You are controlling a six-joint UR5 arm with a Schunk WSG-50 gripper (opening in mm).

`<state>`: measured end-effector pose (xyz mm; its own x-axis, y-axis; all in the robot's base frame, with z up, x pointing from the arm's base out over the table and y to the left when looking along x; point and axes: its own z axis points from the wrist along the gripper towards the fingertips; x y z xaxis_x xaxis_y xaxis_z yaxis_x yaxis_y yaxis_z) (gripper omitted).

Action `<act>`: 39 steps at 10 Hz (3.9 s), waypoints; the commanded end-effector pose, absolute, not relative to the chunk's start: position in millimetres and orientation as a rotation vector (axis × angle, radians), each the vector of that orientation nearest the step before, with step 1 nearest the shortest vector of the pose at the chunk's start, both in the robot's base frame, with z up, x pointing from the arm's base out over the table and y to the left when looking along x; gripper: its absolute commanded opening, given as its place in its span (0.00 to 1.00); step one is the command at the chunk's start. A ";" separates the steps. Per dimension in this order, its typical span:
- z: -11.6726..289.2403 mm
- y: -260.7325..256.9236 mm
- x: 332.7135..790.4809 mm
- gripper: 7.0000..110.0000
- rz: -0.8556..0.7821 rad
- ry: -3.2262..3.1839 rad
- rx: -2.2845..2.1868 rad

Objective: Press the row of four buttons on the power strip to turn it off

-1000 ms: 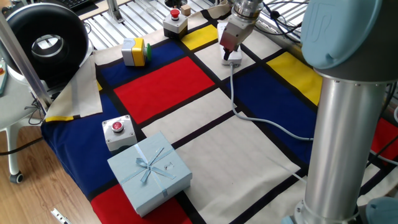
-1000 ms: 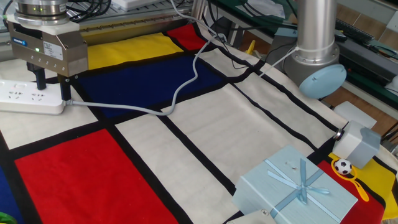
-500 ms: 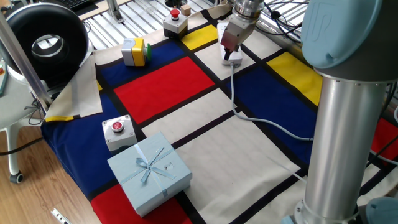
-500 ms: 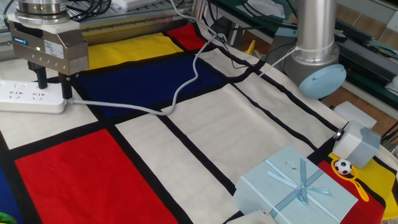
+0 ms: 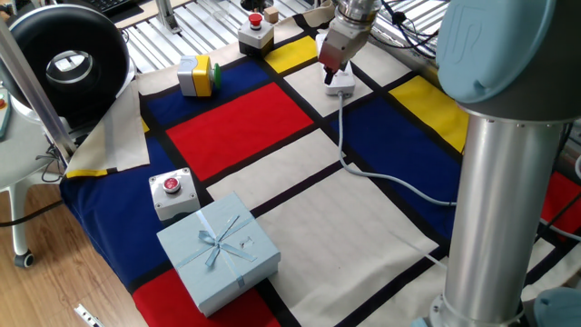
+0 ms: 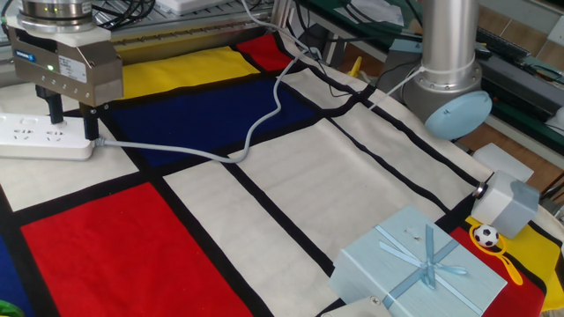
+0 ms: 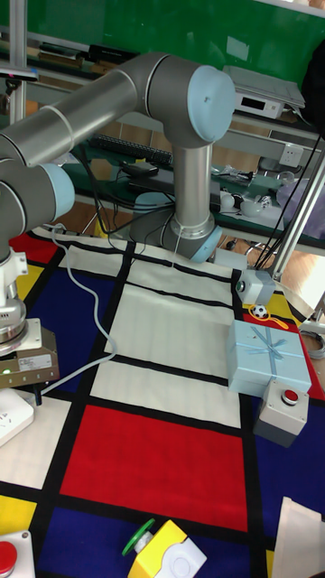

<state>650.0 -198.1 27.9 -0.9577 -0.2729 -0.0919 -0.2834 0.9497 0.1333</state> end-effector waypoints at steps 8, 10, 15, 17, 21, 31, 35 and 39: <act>39.2 -218.2 692.1 0.79 0.272 2.934 -0.450; 36.3 -221.4 688.4 0.79 0.277 2.933 -0.459; 32.6 -212.7 683.8 0.79 0.297 2.930 -0.431; 30.6 -214.2 680.8 0.79 0.296 2.932 -0.430; 28.1 -214.3 676.9 0.79 0.293 2.937 -0.424; 20.8 -213.4 675.9 0.79 0.292 2.934 -0.416; 22.4 -212.6 675.3 0.79 0.297 2.935 -0.416; 33.5 -214.8 676.5 0.79 0.284 2.946 -0.422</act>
<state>673.7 -214.1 26.2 -0.9479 -0.2677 -0.1729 -0.2956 0.9413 0.1631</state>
